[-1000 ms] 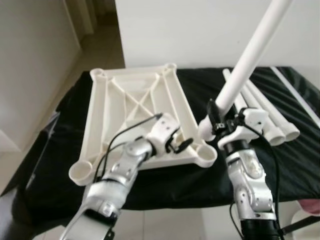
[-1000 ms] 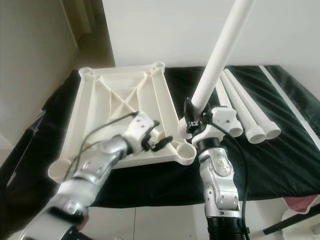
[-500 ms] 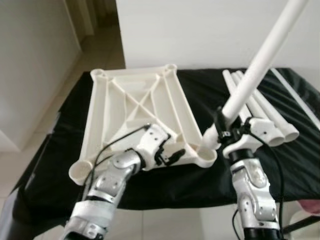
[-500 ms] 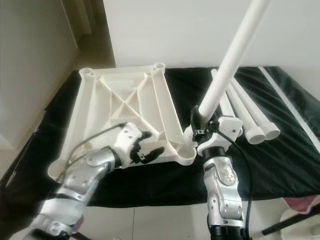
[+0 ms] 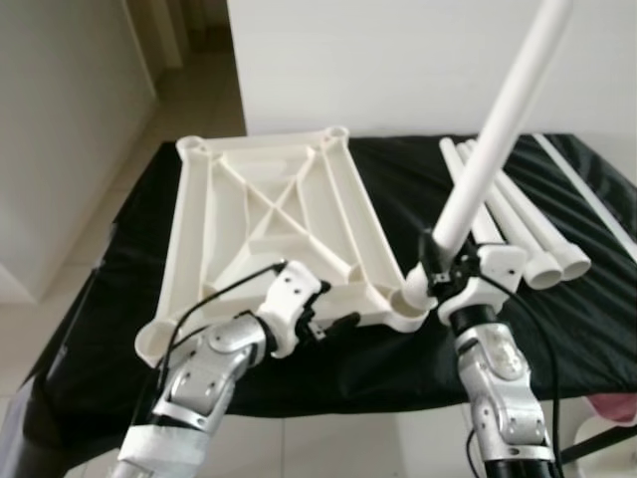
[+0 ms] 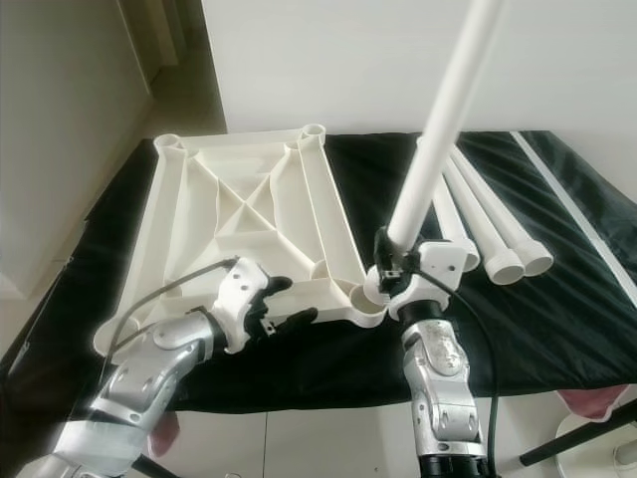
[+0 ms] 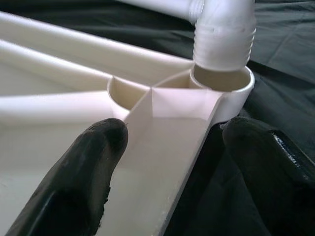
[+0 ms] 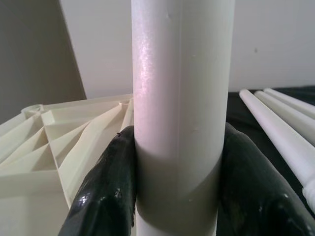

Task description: Building children table

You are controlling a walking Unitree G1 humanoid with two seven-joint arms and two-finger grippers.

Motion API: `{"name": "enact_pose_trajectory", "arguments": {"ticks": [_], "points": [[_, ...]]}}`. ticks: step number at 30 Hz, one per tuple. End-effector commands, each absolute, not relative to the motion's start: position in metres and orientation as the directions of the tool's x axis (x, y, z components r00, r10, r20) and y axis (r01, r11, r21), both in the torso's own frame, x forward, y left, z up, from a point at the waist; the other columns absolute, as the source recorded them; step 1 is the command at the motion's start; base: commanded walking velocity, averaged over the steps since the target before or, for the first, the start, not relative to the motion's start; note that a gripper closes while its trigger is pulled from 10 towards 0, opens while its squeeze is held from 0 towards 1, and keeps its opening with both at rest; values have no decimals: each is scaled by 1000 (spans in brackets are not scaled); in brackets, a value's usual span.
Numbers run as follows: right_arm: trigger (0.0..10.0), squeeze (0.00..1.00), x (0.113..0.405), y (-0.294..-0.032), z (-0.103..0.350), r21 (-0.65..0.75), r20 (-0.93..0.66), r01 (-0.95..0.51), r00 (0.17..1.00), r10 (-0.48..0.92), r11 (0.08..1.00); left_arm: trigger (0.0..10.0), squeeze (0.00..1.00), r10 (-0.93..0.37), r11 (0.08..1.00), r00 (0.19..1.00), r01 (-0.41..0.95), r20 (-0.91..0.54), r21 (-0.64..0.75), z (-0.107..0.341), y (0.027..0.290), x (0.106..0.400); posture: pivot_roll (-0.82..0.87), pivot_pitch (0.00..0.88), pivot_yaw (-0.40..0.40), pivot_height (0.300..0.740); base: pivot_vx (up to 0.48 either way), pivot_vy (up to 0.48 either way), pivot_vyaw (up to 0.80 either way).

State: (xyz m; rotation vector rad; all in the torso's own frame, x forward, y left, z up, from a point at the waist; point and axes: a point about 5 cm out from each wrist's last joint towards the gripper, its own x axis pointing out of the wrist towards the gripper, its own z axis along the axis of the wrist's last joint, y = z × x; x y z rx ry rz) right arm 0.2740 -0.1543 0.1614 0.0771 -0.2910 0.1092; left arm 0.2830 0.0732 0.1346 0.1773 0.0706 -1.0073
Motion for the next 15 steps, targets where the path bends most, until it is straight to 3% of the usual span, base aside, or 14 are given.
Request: {"name": "enact_pose_trajectory", "arguments": {"ticks": [1,15], "points": [[10000,0,272,-150,149,4,250,-141,959,135,990,10000,0,-908,375,386,922,-166,91,135,67,272,47,0,-7,740,0,0,0],[10000,0,266,-140,131,-214,229,-211,938,259,954,10000,0,-898,394,406,914,-169,99,138,63,269,58,0,-16,740,0,0,0]]}}
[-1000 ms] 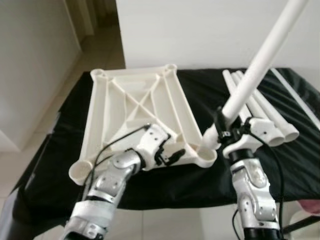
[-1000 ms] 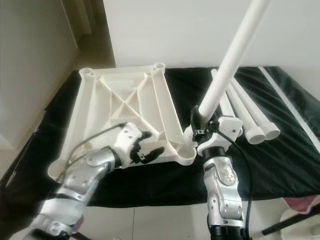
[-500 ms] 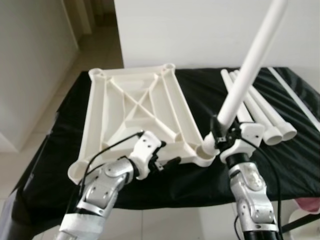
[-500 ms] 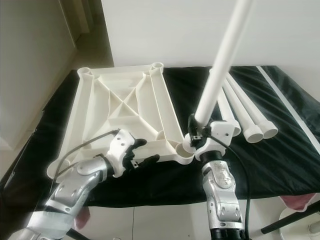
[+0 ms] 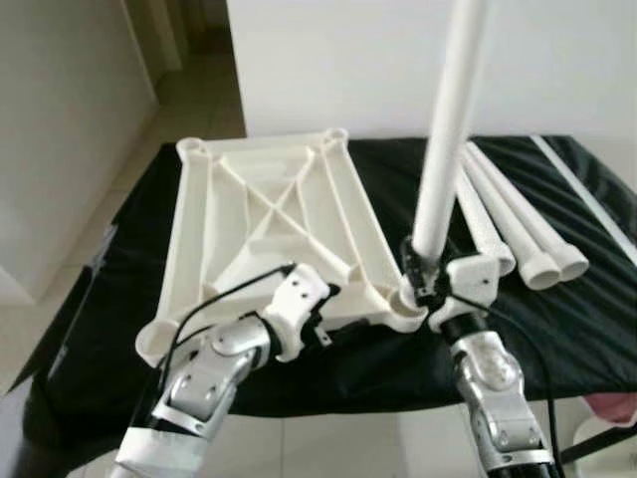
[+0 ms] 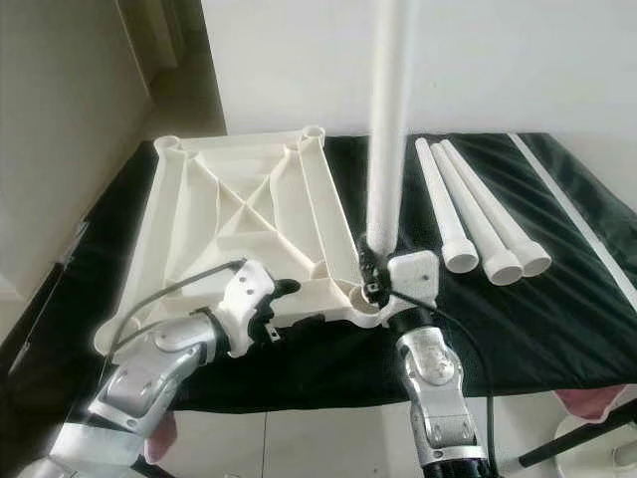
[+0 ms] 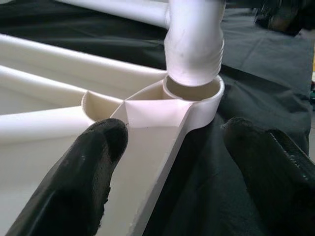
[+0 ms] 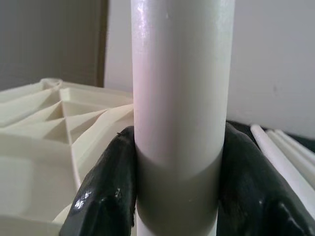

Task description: Building children table

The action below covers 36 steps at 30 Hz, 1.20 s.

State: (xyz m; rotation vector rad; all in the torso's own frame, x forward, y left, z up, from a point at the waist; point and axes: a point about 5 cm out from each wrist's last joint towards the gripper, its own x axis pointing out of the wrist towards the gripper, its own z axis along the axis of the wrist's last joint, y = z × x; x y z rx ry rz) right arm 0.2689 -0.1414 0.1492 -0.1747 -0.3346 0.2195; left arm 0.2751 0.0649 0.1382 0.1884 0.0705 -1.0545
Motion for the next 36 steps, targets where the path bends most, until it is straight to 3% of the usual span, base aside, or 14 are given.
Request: {"name": "enact_pose_trajectory", "arguments": {"ticks": [1,16,26,36], "points": [[10000,0,266,-140,131,-215,236,-214,935,264,953,10000,0,-898,395,407,913,-167,97,138,63,270,58,0,-16,740,0,0,0],[10000,0,271,-153,131,-236,293,-245,905,309,940,10000,0,-890,415,424,906,-167,86,141,65,272,58,0,-1,740,0,0,0],[10000,0,268,-151,121,-54,351,-234,906,237,971,10000,0,-879,438,446,895,-171,81,142,69,273,78,0,1,740,0,0,0],[10000,0,264,-155,115,-14,362,-195,913,187,981,10000,0,-877,440,447,894,-175,83,144,71,274,78,0,9,740,0,0,0]]}}
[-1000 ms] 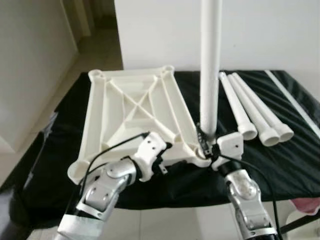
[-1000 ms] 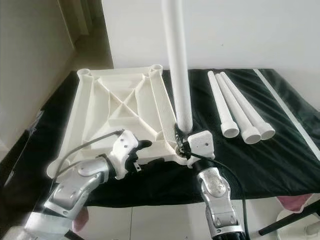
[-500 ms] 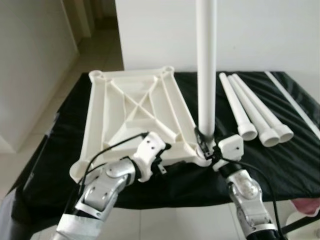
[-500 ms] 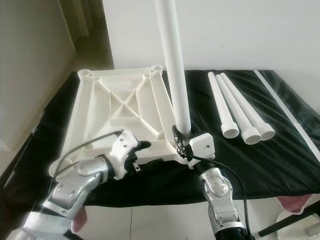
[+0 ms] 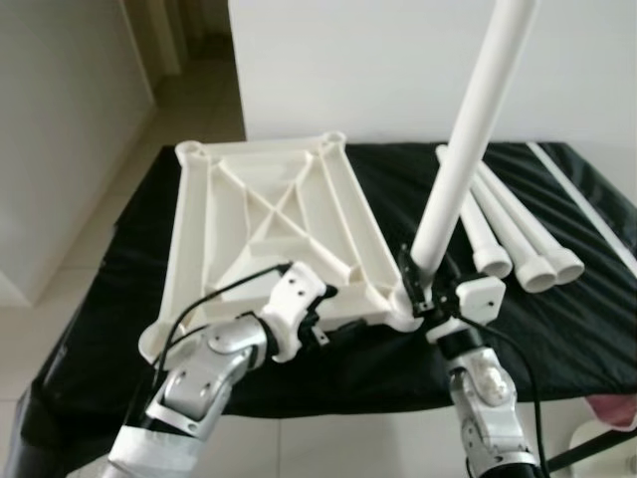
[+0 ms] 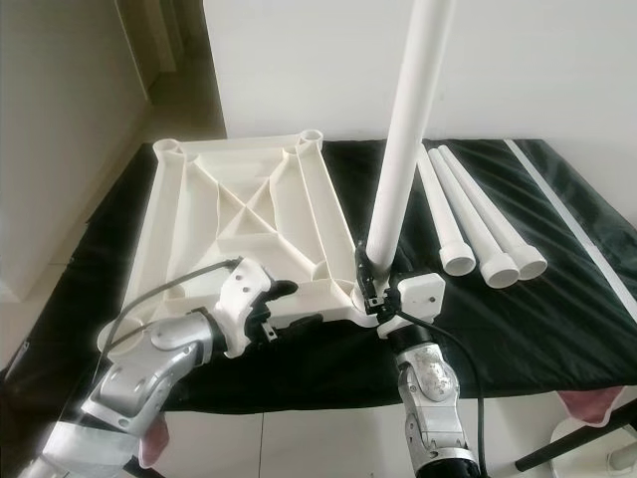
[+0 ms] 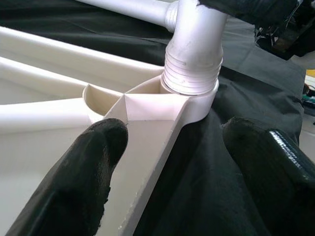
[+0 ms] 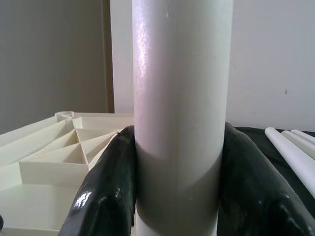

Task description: Building children table

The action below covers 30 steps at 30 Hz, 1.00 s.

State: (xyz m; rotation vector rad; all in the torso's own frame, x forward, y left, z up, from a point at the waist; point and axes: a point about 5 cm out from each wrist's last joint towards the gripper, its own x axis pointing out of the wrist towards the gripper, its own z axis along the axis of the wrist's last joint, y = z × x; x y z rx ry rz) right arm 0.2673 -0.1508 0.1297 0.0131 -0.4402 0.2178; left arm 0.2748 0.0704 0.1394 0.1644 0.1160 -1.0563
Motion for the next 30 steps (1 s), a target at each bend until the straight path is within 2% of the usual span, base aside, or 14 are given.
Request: {"name": "enact_pose_trajectory", "arguments": {"ticks": [1,6,23,30], "points": [[10000,0,263,-156,114,-14,359,-190,915,182,982,10000,0,-877,440,448,894,-175,85,144,71,275,78,0,9,740,0,0,0],[10000,0,258,-151,106,-168,319,-236,906,280,957,10000,0,-875,441,448,894,-180,81,145,73,276,70,0,20,740,0,0,0],[10000,0,262,-155,90,107,204,-232,957,207,967,10000,0,-872,446,453,892,-184,80,146,75,278,67,0,19,740,0,0,0],[10000,0,264,-153,84,140,125,-230,969,214,963,10000,0,-872,448,455,890,-183,78,146,75,277,69,0,17,740,0,0,0]]}}
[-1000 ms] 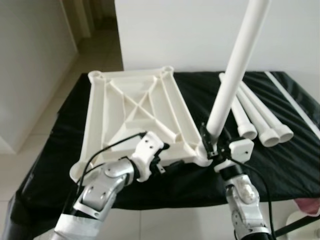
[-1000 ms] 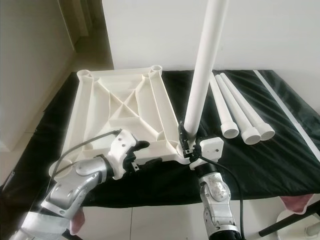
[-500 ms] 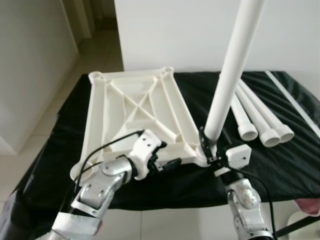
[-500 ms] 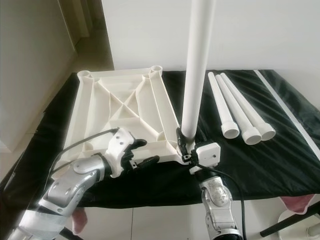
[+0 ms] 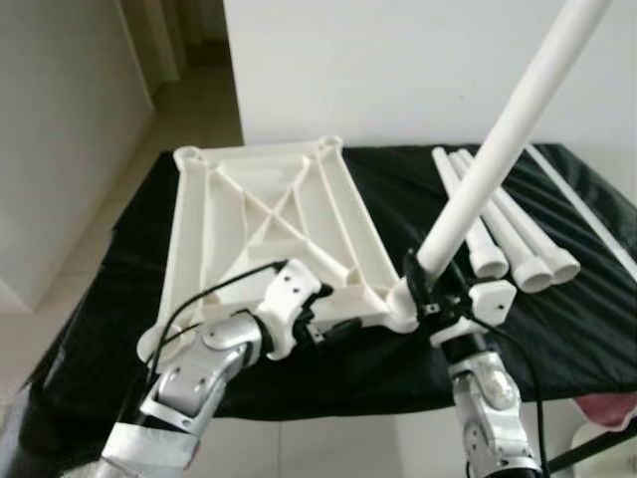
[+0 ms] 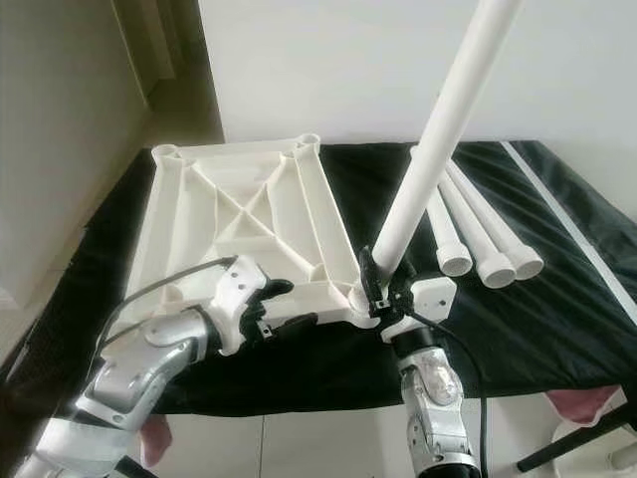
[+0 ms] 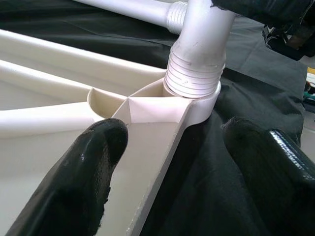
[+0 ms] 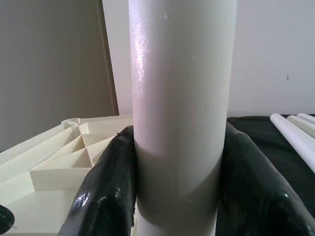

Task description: Building children table

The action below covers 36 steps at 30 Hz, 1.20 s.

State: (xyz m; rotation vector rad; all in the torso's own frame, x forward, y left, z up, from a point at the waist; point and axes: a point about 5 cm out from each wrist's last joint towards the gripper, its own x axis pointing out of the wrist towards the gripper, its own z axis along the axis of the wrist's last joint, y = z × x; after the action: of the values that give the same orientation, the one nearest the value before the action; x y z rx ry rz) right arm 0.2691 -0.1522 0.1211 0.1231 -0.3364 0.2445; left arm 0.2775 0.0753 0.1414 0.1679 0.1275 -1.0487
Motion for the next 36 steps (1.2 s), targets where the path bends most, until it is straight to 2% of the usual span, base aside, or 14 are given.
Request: {"name": "enact_pose_trajectory", "arguments": {"ticks": [1,13,15,24,27,31,33,36], "points": [[10000,0,265,-152,82,150,102,-223,972,210,963,10000,0,-871,449,456,890,-183,78,146,75,277,70,0,15,740,0,0,0],[10000,0,272,-148,74,249,-59,-179,978,199,952,10000,0,-867,455,462,887,-186,79,146,77,276,74,0,14,740,0,0,0],[10000,0,271,-149,76,166,-49,-212,974,223,963,10000,0,-866,457,464,886,-187,78,146,77,276,74,0,12,740,0,0,0],[10000,0,276,-157,84,67,-46,-254,965,257,965,10000,0,-862,465,471,882,-186,77,146,78,277,72,0,11,740,0,0,0],[10000,0,276,-157,95,-81,-3,-363,931,364,928,10000,0,-861,467,473,881,-187,78,146,78,277,71,0,12,740,0,0,0],[10000,0,275,-162,100,-77,25,-400,915,403,913,10000,0,-860,468,474,880,-187,79,146,78,277,72,0,12,740,0,0,0],[10000,0,272,-167,102,-64,41,-480,875,483,875,10000,0,-861,467,473,881,-187,79,146,77,276,70,0,12,740,0,0,0],[10000,0,271,-172,104,-87,51,-518,850,524,851,10000,0,-861,466,472,881,-187,80,146,77,277,72,0,11,740,0,0,0]]}}
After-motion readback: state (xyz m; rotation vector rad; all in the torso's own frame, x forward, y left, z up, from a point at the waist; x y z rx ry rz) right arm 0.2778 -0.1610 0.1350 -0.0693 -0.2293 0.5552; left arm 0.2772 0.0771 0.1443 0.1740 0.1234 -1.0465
